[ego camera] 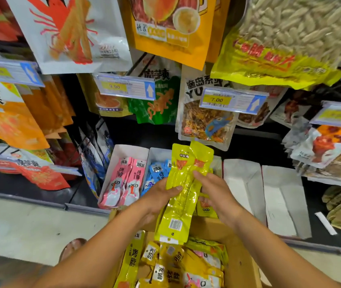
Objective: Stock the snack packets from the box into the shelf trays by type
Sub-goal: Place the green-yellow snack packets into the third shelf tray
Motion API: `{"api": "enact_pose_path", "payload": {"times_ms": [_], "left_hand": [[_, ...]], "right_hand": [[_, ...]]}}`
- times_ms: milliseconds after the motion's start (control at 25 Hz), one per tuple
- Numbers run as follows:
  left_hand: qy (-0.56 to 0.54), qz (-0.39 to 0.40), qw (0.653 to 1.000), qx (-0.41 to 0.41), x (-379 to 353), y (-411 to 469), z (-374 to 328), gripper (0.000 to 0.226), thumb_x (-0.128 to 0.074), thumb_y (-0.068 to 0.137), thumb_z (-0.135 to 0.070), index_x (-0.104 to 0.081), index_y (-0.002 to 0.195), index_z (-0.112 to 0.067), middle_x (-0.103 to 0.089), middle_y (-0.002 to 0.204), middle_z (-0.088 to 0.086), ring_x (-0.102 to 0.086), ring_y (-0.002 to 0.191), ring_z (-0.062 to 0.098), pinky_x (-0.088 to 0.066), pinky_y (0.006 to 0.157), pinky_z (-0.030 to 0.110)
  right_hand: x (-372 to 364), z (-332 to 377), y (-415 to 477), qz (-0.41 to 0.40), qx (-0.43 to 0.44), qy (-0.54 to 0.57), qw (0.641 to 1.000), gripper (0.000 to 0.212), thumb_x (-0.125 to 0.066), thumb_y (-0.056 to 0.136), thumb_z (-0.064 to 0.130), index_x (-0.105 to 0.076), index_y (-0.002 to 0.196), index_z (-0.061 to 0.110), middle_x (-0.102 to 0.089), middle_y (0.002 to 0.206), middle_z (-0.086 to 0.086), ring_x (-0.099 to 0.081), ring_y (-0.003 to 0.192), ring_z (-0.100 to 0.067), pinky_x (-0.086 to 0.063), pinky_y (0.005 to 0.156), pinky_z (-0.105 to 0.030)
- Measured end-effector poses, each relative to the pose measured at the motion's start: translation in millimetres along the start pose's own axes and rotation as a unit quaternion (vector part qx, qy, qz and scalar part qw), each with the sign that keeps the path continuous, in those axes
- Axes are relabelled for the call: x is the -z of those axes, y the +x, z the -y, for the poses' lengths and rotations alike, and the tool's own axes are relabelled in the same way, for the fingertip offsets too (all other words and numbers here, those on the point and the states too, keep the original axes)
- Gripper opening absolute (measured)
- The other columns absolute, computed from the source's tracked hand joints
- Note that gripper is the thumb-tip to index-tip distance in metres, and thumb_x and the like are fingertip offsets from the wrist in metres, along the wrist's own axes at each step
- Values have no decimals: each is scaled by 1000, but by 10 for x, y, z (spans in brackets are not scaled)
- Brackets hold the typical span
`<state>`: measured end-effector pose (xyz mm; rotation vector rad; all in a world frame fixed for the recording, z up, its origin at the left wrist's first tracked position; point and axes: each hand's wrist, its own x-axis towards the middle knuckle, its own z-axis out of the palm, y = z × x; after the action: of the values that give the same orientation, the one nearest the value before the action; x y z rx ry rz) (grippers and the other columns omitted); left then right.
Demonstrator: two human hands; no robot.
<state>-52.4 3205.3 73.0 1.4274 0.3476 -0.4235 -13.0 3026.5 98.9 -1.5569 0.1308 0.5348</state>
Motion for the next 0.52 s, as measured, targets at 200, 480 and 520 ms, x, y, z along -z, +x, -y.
{"api": "enact_pose_path", "payload": {"times_ms": [200,480,520], "left_hand": [[31,-24,999,-5,116,193,219,22,-70,97,-30,-70,119,-29,-77,112,-6,-73,107,19,-54,102,49],[48,-122,991,36,175,215,214,53,-59,102,-39,-45,150,-20,-49,152,3,-52,133,25,-41,101,31],[33,-122,990,56,169,201,234,62,-58,101,-44,-39,154,-17,-45,156,5,-47,139,27,-38,105,32]], "right_hand": [[87,-170,143,-13,11,-50,999,2,-73,90,21,-74,92,19,-77,85,8,-71,80,-7,-52,66,-20],[254,-236,226,-55,13,-36,998,23,-76,87,21,-72,103,6,-75,94,-7,-63,66,-19,-48,58,-32],[258,-214,199,-59,28,-32,997,21,-75,88,19,-72,104,7,-76,98,-7,-69,70,-20,-52,62,-36]]}}
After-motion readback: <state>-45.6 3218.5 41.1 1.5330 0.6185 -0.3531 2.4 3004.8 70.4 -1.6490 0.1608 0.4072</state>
